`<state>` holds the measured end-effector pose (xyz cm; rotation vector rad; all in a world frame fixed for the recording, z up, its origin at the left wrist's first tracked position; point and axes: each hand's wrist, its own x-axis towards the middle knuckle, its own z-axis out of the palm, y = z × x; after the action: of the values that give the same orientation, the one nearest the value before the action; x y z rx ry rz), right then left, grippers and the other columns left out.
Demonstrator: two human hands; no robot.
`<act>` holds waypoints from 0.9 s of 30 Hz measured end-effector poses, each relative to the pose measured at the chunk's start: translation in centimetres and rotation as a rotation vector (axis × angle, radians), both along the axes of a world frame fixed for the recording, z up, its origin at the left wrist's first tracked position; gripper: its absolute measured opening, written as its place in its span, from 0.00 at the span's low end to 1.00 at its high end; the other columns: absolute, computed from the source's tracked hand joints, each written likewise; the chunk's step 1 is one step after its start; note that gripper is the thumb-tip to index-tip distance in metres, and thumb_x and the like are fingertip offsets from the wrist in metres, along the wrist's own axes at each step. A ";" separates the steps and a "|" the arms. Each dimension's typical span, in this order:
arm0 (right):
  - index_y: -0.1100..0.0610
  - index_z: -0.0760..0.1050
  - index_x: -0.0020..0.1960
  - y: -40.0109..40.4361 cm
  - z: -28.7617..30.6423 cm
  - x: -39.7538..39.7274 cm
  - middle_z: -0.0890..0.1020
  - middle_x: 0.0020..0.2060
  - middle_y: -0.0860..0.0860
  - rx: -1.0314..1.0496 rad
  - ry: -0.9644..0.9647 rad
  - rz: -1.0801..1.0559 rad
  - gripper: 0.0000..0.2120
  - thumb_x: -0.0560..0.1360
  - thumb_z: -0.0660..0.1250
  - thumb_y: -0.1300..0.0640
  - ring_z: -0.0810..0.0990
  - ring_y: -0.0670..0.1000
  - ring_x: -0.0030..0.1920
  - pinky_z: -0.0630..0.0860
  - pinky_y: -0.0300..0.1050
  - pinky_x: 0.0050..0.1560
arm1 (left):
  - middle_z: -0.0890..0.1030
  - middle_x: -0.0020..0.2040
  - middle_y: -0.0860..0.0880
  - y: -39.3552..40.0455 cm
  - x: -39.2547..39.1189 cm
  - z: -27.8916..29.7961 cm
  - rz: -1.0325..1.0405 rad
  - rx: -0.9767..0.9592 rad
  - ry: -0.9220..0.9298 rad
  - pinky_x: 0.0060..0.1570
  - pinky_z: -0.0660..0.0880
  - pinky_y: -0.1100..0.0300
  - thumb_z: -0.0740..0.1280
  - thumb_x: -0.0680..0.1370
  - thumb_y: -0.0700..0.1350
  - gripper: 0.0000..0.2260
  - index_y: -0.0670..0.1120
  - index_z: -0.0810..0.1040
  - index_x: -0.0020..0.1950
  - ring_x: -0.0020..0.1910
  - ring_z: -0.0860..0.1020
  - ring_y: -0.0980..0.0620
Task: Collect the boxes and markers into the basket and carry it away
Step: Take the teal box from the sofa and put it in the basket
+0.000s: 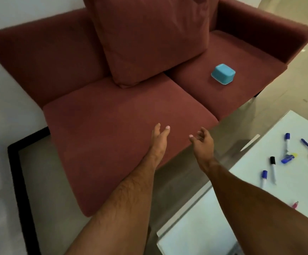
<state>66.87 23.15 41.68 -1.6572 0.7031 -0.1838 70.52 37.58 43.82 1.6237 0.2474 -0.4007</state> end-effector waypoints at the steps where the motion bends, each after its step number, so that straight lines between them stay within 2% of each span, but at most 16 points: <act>1: 0.59 0.62 0.77 -0.4 -0.1 1.6 0.74 0.67 0.54 -0.007 -0.001 -0.015 0.30 0.78 0.69 0.62 0.74 0.50 0.63 0.72 0.47 0.68 | 0.59 0.80 0.50 -0.5 1.9 0.0 -0.014 -0.009 0.004 0.68 0.59 0.59 0.59 0.83 0.53 0.27 0.49 0.57 0.80 0.77 0.61 0.51; 6: 0.58 0.62 0.77 -3.5 -0.9 8.7 0.73 0.68 0.53 -0.025 0.027 -0.113 0.30 0.78 0.68 0.60 0.73 0.52 0.67 0.72 0.50 0.69 | 0.61 0.79 0.49 -4.2 9.9 0.3 -0.096 -0.045 0.047 0.64 0.60 0.63 0.59 0.83 0.52 0.27 0.48 0.56 0.80 0.76 0.62 0.52; 9: 0.59 0.62 0.77 -5.2 -1.3 12.2 0.73 0.68 0.54 -0.031 0.053 -0.149 0.30 0.78 0.69 0.60 0.74 0.53 0.66 0.73 0.49 0.67 | 0.62 0.79 0.49 -6.2 13.8 0.3 -0.135 -0.046 0.069 0.64 0.60 0.62 0.59 0.83 0.53 0.26 0.49 0.57 0.80 0.76 0.63 0.52; 12: 0.58 0.62 0.77 -6.9 -1.6 15.5 0.74 0.67 0.54 -0.040 0.064 -0.185 0.30 0.78 0.69 0.59 0.74 0.53 0.65 0.73 0.54 0.70 | 0.61 0.79 0.50 -7.7 17.5 0.5 -0.179 -0.038 0.079 0.64 0.60 0.61 0.58 0.83 0.54 0.26 0.51 0.57 0.80 0.76 0.63 0.52; 15: 0.57 0.62 0.77 -8.9 -1.5 18.0 0.74 0.67 0.52 -0.023 0.068 -0.217 0.31 0.77 0.70 0.58 0.74 0.52 0.66 0.72 0.54 0.70 | 0.62 0.79 0.49 -9.5 20.8 0.3 -0.216 -0.030 0.072 0.64 0.61 0.62 0.58 0.83 0.54 0.26 0.50 0.57 0.80 0.75 0.63 0.51; 21: 0.57 0.63 0.77 -13.1 -2.1 22.7 0.74 0.59 0.47 -0.042 0.057 -0.292 0.32 0.76 0.71 0.57 0.75 0.48 0.60 0.71 0.54 0.71 | 0.63 0.78 0.49 -14.1 26.6 -0.3 -0.297 -0.013 0.052 0.67 0.61 0.61 0.58 0.83 0.53 0.27 0.47 0.57 0.80 0.76 0.64 0.51; 27: 0.57 0.62 0.78 -16.9 -3.3 26.0 0.74 0.65 0.51 0.003 0.038 -0.349 0.33 0.77 0.71 0.58 0.74 0.49 0.63 0.73 0.54 0.70 | 0.63 0.78 0.48 -19.1 31.7 -1.4 -0.340 0.013 0.047 0.68 0.62 0.59 0.60 0.82 0.54 0.27 0.48 0.59 0.79 0.75 0.65 0.50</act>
<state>92.85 6.27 38.40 -1.5290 1.0189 -0.3999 102.26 18.51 42.44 1.6731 0.0069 -0.6977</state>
